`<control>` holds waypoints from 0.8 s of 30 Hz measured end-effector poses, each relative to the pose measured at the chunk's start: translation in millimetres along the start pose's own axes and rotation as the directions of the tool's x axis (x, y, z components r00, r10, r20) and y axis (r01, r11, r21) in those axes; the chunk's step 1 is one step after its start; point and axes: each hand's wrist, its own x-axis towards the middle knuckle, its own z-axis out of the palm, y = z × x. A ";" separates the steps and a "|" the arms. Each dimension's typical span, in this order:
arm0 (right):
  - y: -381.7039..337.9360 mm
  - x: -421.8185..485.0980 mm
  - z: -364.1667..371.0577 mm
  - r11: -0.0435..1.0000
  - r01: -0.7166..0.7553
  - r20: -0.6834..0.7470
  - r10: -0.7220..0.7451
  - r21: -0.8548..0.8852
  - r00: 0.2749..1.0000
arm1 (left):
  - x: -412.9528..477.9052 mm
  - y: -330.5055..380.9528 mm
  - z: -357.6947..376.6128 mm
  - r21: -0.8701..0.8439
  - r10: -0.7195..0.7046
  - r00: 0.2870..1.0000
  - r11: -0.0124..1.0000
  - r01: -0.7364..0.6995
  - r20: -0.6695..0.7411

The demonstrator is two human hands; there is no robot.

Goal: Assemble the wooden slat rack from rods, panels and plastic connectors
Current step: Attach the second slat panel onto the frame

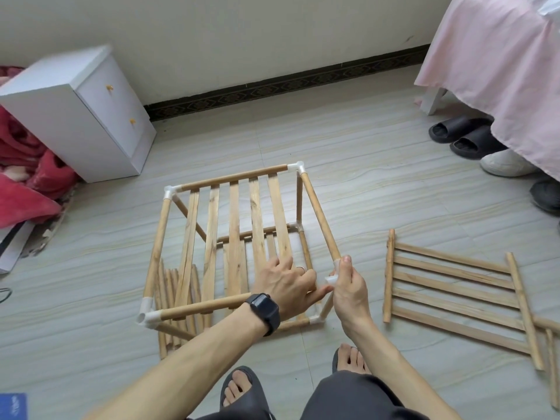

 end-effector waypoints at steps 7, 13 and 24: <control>-1.1 -0.5 6.6 0.999 -0.029 0.064 0.032 -0.038 0.997 | 1.5 -3.2 7.3 -0.033 0.101 0.994 0.994 -0.100 0.041; -6.8 -1.3 0.2 0.997 0.016 0.163 -0.004 -0.072 0.987 | -1.2 -9.9 8.6 -0.020 0.106 0.993 0.994 -0.105 0.049; -11.1 -0.9 2.6 0.996 -0.001 0.160 0.015 -0.086 0.987 | -0.8 -5.8 5.1 -0.106 0.068 0.988 0.993 -0.053 0.141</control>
